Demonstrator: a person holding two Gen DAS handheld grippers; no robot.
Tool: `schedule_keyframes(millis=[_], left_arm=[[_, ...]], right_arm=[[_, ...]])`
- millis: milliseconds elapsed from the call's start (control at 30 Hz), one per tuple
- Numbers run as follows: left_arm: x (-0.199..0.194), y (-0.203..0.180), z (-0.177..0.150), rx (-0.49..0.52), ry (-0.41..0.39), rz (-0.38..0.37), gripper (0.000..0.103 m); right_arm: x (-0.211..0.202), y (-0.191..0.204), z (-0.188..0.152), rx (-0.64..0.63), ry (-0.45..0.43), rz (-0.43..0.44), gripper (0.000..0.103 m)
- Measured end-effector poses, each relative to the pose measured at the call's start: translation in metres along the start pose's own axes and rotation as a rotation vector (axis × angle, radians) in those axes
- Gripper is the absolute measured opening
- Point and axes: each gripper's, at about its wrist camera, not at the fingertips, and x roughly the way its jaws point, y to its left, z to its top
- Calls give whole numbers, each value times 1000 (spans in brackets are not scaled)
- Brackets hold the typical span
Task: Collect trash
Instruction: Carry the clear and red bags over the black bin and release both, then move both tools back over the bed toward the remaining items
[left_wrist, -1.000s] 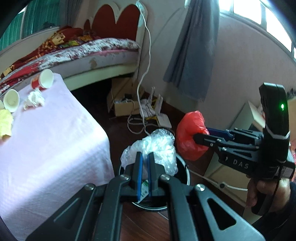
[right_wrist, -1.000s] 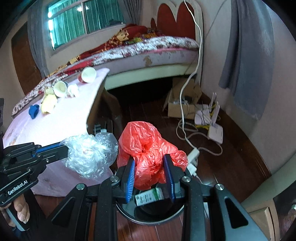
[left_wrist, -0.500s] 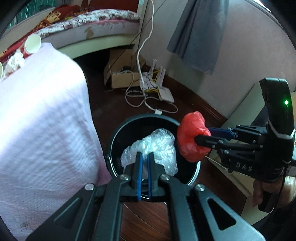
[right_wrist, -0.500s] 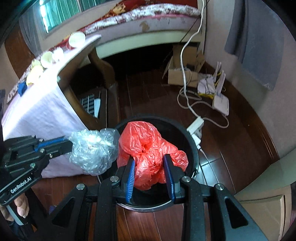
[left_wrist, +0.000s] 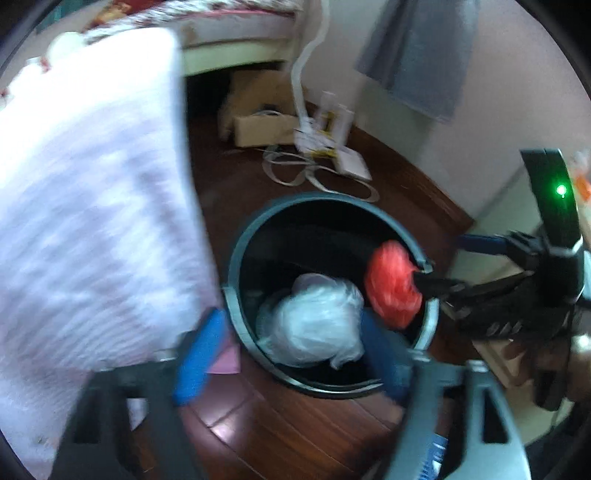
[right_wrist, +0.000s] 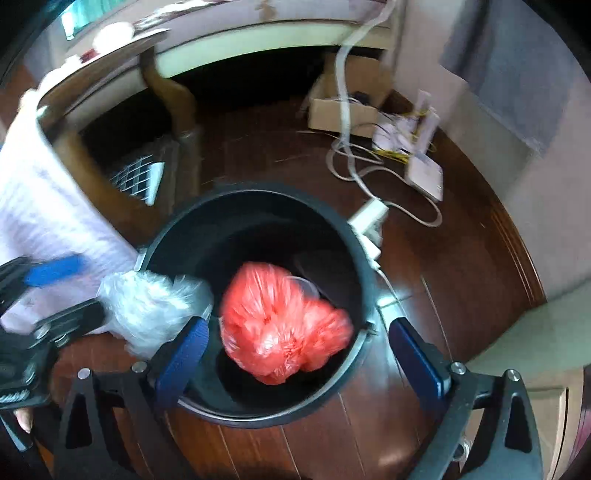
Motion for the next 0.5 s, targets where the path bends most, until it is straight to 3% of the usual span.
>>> schedule_keyframes(millis=[167,500], left_arm=[[0,14,-9,-33,9,48,94],[-27,16,-8,-28,-37,85,95]], right_arm=[[-2,-12,1,44,7,-34,103],[-26,13,2,-6,-42,-25,103]])
